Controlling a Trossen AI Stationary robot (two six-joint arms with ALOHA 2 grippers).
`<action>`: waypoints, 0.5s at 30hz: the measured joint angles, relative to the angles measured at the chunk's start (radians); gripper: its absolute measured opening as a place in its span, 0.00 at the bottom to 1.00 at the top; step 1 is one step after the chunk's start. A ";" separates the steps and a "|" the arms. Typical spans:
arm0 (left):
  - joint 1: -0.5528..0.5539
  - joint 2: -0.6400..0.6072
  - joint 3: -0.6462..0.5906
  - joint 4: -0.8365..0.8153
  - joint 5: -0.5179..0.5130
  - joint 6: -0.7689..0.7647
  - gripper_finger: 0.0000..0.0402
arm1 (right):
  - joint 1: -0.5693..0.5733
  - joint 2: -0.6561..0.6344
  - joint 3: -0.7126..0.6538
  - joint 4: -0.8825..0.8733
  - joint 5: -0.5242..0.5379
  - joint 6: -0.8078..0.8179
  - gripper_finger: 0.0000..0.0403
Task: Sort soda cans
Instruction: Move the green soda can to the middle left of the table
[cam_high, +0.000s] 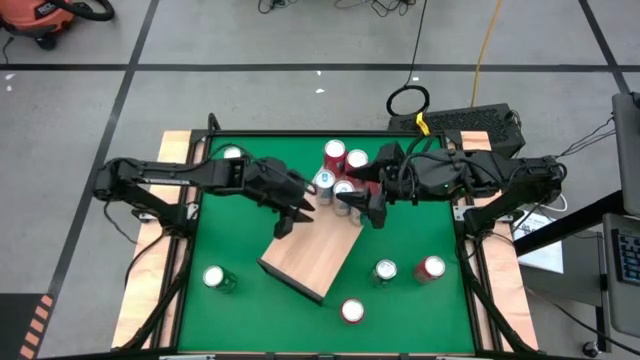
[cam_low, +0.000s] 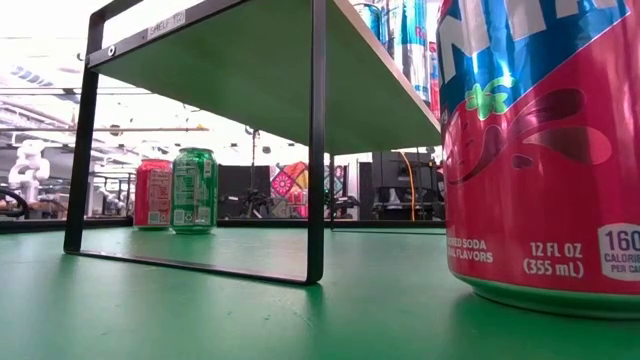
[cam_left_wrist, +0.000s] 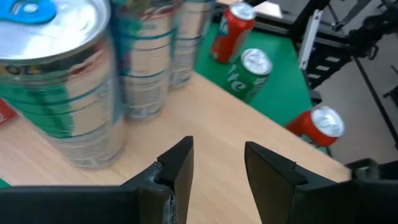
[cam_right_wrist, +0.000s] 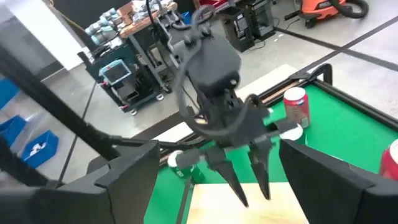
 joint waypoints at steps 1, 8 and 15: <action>-0.010 -0.010 0.000 0.000 -0.009 -0.007 0.36 | 0.007 0.000 0.000 -0.009 0.000 0.000 0.80; -0.093 -0.056 0.000 -0.004 -0.101 -0.079 0.36 | 0.103 -0.019 0.000 -0.193 -0.001 0.067 0.80; -0.191 -0.057 0.000 -0.002 -0.175 -0.194 0.36 | 0.222 -0.020 0.000 -0.326 0.000 0.108 0.80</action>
